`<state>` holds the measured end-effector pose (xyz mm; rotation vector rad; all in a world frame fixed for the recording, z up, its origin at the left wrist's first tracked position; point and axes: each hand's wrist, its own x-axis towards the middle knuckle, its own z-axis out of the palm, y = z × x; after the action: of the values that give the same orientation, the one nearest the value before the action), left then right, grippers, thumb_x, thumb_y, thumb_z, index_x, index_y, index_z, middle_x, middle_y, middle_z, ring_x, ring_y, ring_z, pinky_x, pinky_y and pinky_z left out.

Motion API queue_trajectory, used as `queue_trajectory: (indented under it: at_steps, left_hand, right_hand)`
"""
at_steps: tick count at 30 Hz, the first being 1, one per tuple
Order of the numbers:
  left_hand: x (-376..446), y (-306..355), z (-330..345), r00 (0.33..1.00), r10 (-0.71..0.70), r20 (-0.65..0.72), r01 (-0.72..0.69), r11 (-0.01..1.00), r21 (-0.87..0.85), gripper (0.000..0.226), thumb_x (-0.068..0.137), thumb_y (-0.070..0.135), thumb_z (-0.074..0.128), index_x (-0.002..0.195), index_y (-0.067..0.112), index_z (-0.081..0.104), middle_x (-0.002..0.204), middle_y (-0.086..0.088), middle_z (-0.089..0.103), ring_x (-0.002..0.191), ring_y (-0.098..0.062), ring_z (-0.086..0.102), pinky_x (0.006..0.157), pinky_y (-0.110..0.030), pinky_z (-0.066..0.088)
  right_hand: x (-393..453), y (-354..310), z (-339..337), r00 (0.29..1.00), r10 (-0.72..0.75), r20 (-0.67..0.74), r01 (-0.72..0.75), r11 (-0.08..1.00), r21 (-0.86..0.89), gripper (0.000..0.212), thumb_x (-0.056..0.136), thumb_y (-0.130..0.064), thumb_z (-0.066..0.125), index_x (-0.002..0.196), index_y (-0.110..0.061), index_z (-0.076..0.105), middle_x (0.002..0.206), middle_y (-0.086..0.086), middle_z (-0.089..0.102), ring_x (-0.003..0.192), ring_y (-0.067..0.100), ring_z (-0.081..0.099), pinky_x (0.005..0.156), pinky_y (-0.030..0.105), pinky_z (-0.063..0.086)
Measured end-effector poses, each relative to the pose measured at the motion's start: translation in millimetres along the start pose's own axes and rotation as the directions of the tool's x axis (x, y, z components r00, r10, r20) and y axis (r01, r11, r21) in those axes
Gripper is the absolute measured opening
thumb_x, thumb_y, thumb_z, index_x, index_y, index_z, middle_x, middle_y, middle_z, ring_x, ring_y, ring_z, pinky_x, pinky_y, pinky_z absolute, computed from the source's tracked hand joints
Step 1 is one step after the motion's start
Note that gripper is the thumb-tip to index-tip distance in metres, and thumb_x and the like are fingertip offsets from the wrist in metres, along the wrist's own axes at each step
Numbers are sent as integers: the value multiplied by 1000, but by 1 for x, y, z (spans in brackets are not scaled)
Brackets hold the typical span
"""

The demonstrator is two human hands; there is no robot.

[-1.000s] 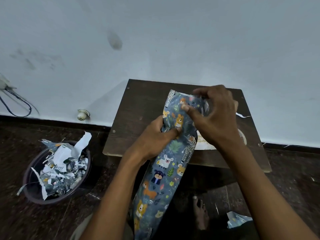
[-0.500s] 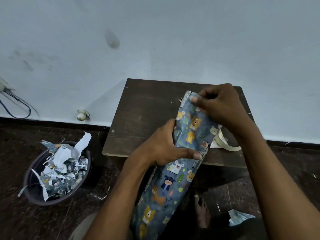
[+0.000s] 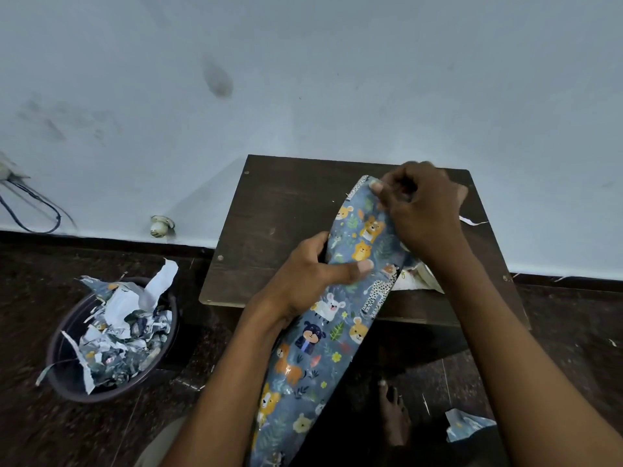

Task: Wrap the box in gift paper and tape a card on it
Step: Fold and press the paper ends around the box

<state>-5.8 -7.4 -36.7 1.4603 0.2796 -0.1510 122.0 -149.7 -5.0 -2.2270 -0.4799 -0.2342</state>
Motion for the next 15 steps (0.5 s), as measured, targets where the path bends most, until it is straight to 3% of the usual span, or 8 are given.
queue_trajectory:
  at_steps: [1, 3, 6, 9, 12, 15]
  left_hand:
    - [2, -2, -1, 999, -5, -36, 3, 999, -43, 58, 72, 27, 88, 122, 9, 64, 112, -8, 76, 101, -30, 74, 88, -47, 58]
    - [5, -4, -3, 989, -3, -146, -14, 993, -117, 51, 73, 28, 82, 118, 9, 67, 108, -6, 77, 99, -30, 74, 91, -51, 58]
    - [8, -5, -6, 956, 24, -292, -74, 984, -162, 40, 77, 28, 79, 113, 14, 68, 101, 0, 78, 98, -28, 73, 94, -53, 56]
    - [9, -4, -4, 933, 48, -358, -129, 970, -206, 24, 94, 20, 67, 116, 10, 66, 107, -8, 77, 97, -32, 74, 86, -50, 58]
    - [9, -4, 0, 936, 66, -346, -143, 969, -203, 32, 91, 28, 66, 117, 9, 67, 108, -13, 76, 96, -36, 73, 84, -51, 59]
    - [8, -5, -4, 952, 80, -297, -118, 987, -113, 38, 84, 37, 65, 114, 15, 70, 108, -8, 76, 100, -31, 73, 93, -57, 56]
  right_hand:
    - [-2, 1, 1, 999, -17, -50, 15, 999, -51, 22, 85, -54, 69, 94, -34, 64, 101, -15, 59, 104, 16, 57, 103, 49, 35]
    - [-10, -1, 0, 988, -18, -151, 1, 994, -111, 48, 85, -54, 67, 121, -22, 58, 124, 1, 52, 120, 23, 47, 101, 45, 28]
    - [-26, -14, -2, 964, -4, -267, -17, 997, -78, 68, 83, -57, 68, 130, -11, 50, 130, 9, 46, 122, 26, 43, 98, 44, 32]
    - [-41, -21, 5, 984, 123, -130, -122, 992, 18, 74, 81, -58, 74, 129, -9, 48, 124, 7, 47, 115, 25, 47, 98, 44, 43]
    - [-46, -23, 12, 969, 243, 47, -247, 952, 178, 53, 84, -50, 78, 119, -18, 53, 110, -1, 61, 100, 16, 61, 86, 37, 52]
    - [-40, -21, 12, 946, 305, 106, -323, 889, 326, 35, 84, -47, 77, 103, -19, 66, 93, -3, 71, 86, 14, 70, 74, 37, 56]
